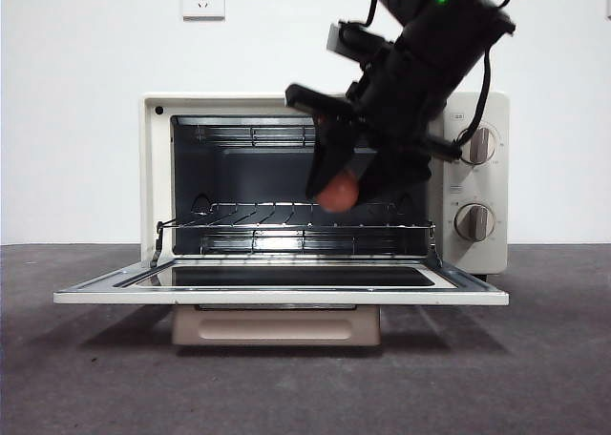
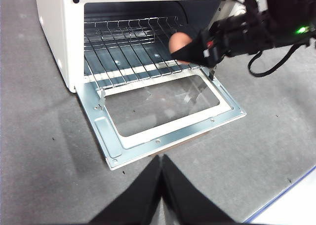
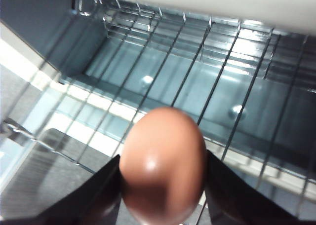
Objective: Eggoven
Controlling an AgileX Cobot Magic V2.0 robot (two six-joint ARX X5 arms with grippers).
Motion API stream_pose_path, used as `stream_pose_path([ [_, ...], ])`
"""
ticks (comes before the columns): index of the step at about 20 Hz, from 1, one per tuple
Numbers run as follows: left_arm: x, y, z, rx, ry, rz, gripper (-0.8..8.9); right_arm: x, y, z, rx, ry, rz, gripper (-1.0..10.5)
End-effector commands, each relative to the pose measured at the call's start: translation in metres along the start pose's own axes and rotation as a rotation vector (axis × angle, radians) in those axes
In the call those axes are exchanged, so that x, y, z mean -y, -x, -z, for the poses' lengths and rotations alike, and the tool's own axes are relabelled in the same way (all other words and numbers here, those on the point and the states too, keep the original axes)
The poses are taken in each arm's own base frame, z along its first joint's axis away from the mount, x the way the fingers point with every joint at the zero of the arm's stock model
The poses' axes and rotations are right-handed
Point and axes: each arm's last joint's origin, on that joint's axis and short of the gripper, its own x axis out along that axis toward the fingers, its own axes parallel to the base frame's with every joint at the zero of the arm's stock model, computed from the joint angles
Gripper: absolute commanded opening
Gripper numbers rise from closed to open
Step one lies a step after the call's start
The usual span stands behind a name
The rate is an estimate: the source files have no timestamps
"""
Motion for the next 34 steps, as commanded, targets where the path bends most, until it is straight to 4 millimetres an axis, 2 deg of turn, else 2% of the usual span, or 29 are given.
stream_pose_path([
  [1,0.001,0.001,-0.002,0.012,0.003,0.003,0.06,-0.001,-0.009,-0.001,0.005,-0.005,0.007,0.0],
  [10,0.001,0.001,-0.002,0.012,0.003,0.002,0.06,0.000,-0.010,0.000,0.009,-0.004,0.043,0.0],
  [11,0.001,0.001,-0.002,0.012,0.003,0.003,0.06,0.000,-0.010,0.000,0.007,-0.004,0.043,0.2],
  [14,0.001,0.001,-0.002,0.013,0.003,0.002,0.06,0.000,-0.009,0.000,0.005,-0.004,0.043,2.4],
  [15,0.001,0.001,-0.002,0.014,0.003,0.002,0.06,0.000,-0.009,0.000,0.004,-0.007,0.042,2.7],
  [25,0.001,0.001,-0.003,0.026,0.001,0.005,0.06,-0.001,-0.006,-0.002,0.016,-0.007,0.040,3.1],
  [30,0.001,-0.001,-0.004,0.020,0.002,0.004,0.06,-0.005,0.008,-0.010,0.060,-0.006,0.025,3.1],
  [34,0.000,-0.007,-0.008,0.012,0.003,0.002,0.06,-0.010,0.036,-0.019,0.095,-0.004,0.011,3.1],
])
